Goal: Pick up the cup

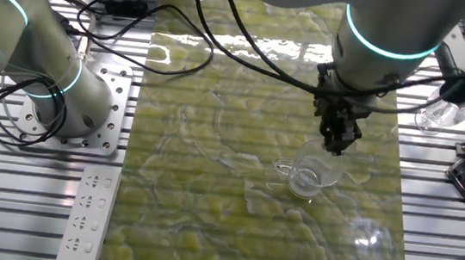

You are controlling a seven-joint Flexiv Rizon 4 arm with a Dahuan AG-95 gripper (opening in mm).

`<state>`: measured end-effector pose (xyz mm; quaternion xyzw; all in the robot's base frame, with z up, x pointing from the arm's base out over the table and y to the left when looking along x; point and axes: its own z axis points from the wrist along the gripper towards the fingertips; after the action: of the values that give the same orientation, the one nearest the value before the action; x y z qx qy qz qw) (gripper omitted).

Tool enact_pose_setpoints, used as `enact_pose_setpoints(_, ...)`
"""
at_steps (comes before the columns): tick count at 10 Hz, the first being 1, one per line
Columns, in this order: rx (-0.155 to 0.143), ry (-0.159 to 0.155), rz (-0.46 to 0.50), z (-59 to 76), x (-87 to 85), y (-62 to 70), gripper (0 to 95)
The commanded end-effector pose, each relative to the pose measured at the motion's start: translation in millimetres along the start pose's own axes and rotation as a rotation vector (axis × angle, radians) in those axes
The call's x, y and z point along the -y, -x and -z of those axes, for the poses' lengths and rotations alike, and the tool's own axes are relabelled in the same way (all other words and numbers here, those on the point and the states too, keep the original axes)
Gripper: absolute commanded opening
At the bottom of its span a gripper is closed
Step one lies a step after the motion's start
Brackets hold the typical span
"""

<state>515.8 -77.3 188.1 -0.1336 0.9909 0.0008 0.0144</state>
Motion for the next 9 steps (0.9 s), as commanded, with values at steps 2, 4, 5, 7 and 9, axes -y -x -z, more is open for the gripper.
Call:
enact_pose_setpoints(2, -0.008, -0.032, -0.041, -0.7, 0.3, 0.8, 95.0)
enact_pose_setpoints(4, -0.003, -0.038, -0.141, -1.0, 0.3, 0.8, 95.0)
enact_pose_setpoints(5, -0.003, -0.047, -0.167, -2.8, 0.9, 0.8, 95.0)
enact_pose_setpoints(7, 0.002, -0.064, -0.177, -6.8, 4.1, -1.4, 95.0)
enact_pose_setpoints(9, 0.004, -0.073, -0.181, -9.5, 10.6, -6.8, 95.0)
